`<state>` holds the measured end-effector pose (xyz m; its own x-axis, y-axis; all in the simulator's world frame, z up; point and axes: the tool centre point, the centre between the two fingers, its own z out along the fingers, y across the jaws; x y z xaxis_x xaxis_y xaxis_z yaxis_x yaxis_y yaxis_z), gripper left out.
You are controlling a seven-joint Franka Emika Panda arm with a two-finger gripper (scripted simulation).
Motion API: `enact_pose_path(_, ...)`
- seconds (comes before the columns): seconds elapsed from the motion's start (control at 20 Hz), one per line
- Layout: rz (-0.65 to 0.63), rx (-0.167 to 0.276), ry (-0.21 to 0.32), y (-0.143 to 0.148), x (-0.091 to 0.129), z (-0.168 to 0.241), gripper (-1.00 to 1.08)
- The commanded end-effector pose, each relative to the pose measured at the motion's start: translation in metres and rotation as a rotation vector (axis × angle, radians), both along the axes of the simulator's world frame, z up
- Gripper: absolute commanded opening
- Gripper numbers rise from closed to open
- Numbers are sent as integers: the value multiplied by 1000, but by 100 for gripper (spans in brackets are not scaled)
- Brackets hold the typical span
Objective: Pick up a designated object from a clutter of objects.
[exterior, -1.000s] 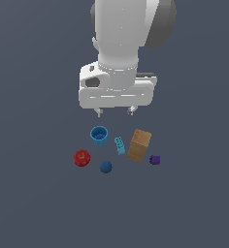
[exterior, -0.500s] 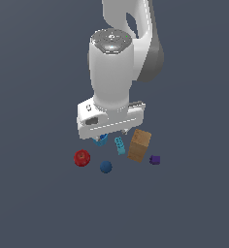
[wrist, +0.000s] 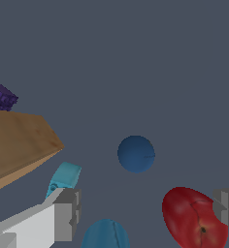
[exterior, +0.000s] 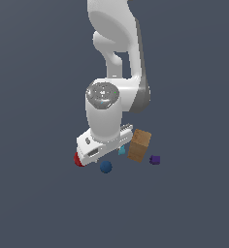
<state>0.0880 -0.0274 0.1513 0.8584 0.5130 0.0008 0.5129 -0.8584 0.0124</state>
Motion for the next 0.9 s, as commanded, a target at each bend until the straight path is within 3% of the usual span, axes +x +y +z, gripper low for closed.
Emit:
enact_pose_path(0.0,49,3,2,-3,4,-20,100)
enact_pose_path(0.4,143,8,7,-10,8,-61,100)
enact_pose_path(0.85,160,9,9,-12,8,-71,100)
